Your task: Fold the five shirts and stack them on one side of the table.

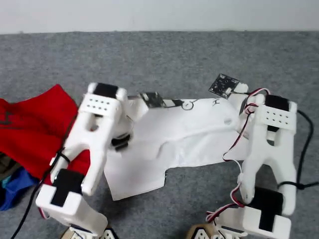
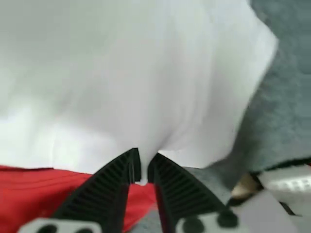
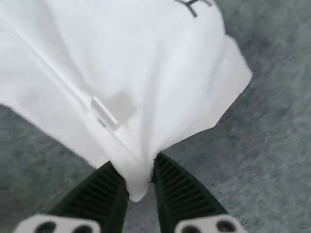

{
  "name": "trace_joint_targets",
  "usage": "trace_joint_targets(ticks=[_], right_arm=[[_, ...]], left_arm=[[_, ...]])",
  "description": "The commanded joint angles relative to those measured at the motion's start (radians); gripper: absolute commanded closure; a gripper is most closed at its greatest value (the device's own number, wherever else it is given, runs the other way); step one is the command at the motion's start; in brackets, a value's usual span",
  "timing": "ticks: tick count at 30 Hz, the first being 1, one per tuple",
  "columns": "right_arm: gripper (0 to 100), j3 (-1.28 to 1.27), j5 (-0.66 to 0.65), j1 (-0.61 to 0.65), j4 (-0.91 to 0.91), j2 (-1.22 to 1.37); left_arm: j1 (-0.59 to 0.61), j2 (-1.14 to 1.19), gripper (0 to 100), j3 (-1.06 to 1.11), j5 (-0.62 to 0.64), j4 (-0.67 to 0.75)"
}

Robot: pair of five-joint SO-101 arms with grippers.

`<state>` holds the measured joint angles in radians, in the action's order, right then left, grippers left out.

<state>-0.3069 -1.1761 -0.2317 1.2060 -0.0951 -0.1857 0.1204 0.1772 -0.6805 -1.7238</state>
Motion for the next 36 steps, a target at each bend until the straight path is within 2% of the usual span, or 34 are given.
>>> trace_joint_targets(ticks=[1, 11, 17, 20, 24, 28, 31, 36], right_arm=[[98.6, 0.008, -0.037, -0.030, 0.068, -0.056], [98.7, -0.044, -0.101, -0.110, 0.096, -0.058], [98.3, -0.046, -0.101, -0.116, 0.097, -0.056], [91.5, -0.060, -0.101, -0.130, 0.099, -0.059], [72.5, -0.060, -0.095, -0.147, 0.120, -0.065], [72.4, -0.038, -0.080, -0.150, 0.147, -0.067], [72.4, 0.011, -0.021, -0.147, 0.173, -0.067], [72.7, 0.104, 0.201, -0.053, 0.160, -0.051]], left_arm=[[-0.014, -0.069, 98, 0.051, -0.012, -0.032], [-0.061, -0.072, 98, 0.239, -0.040, -0.032], [-0.117, -0.064, 97, 0.251, -0.040, -0.028], [-0.110, -0.072, 88, 0.252, -0.020, -0.028], [-0.097, -0.072, 84, 0.240, 0.074, -0.029], [-0.081, -0.074, 84, 0.225, 0.078, -0.028], [-0.021, -0.074, 84, 0.143, 0.118, -0.029], [0.101, -0.061, 86, -0.050, 0.172, 0.003]])
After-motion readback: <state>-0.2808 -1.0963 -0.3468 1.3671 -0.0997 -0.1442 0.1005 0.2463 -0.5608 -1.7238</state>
